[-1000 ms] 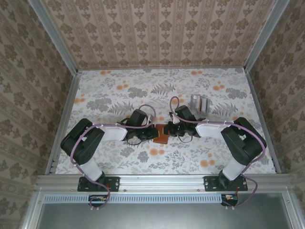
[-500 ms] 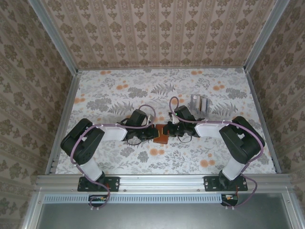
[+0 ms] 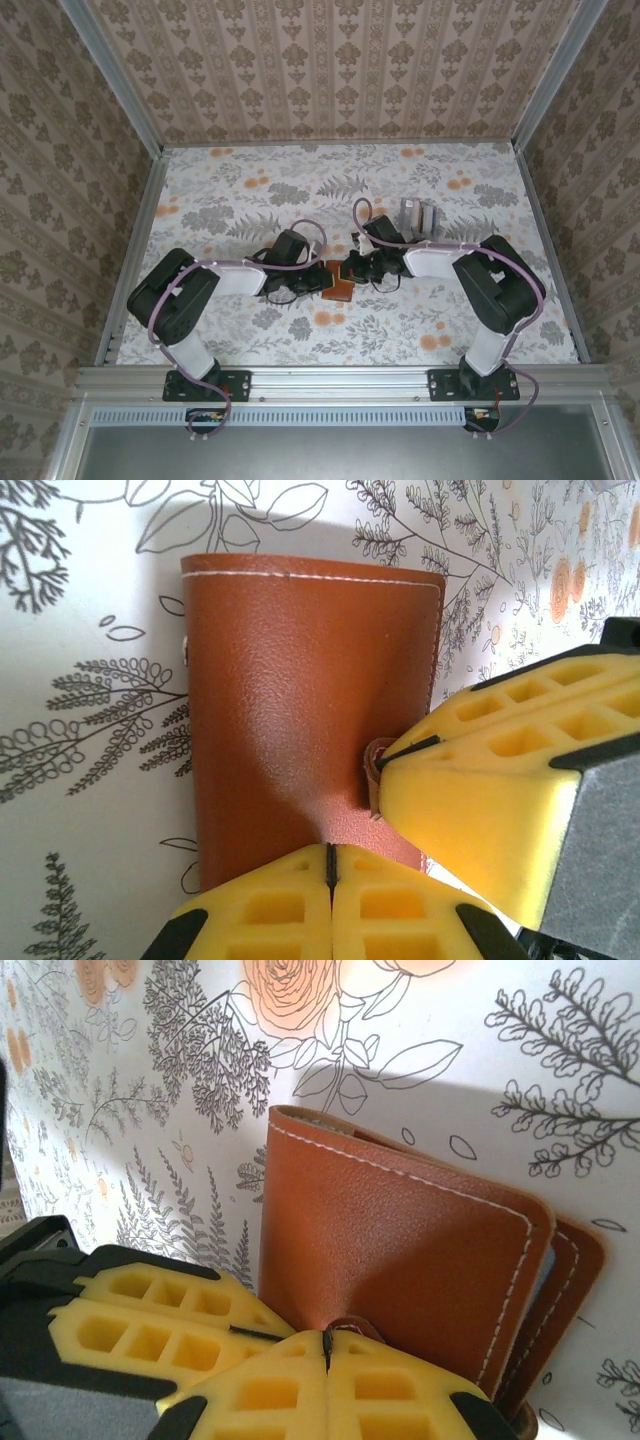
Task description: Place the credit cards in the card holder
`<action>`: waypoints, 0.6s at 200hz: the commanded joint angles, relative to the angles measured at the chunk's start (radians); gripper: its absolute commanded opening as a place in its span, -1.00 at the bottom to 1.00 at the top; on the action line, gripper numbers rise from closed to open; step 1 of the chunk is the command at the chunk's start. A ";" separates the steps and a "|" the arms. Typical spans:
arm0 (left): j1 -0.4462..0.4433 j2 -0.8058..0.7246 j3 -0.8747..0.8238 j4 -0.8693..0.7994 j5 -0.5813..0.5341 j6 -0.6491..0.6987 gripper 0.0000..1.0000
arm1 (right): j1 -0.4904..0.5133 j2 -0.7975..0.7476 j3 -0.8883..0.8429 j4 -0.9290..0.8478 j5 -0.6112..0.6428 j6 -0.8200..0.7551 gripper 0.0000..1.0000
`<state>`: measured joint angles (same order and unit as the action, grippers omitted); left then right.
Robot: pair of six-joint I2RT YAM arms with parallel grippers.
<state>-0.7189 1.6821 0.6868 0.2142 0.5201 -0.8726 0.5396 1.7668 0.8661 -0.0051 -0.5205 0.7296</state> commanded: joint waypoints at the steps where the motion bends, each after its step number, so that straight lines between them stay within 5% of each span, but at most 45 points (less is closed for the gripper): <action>1: -0.006 0.004 -0.023 -0.055 -0.029 -0.008 -0.88 | -0.012 0.099 -0.025 -0.158 0.149 -0.009 -1.00; 32: -0.004 -0.037 -0.029 -0.068 -0.049 -0.005 -0.83 | -0.012 0.002 -0.053 -0.051 0.072 -0.006 -0.89; 62: 0.010 -0.149 -0.005 -0.184 -0.122 0.044 -0.74 | -0.011 -0.165 -0.021 -0.037 0.094 -0.043 -0.22; 93: 0.031 -0.298 0.068 -0.394 -0.297 0.175 -0.29 | -0.014 -0.351 0.005 -0.081 0.225 -0.108 0.02; 106: 0.049 -0.366 0.101 -0.479 -0.348 0.233 -0.15 | -0.015 -0.451 -0.004 -0.092 0.292 -0.156 0.44; 120: 0.055 -0.454 0.122 -0.537 -0.422 0.304 0.00 | -0.015 -0.557 -0.018 -0.113 0.388 -0.220 0.68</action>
<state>-0.6827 1.3506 0.7467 -0.1356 0.2707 -0.7273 0.5297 1.3640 0.8478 -0.0658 -0.3202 0.6239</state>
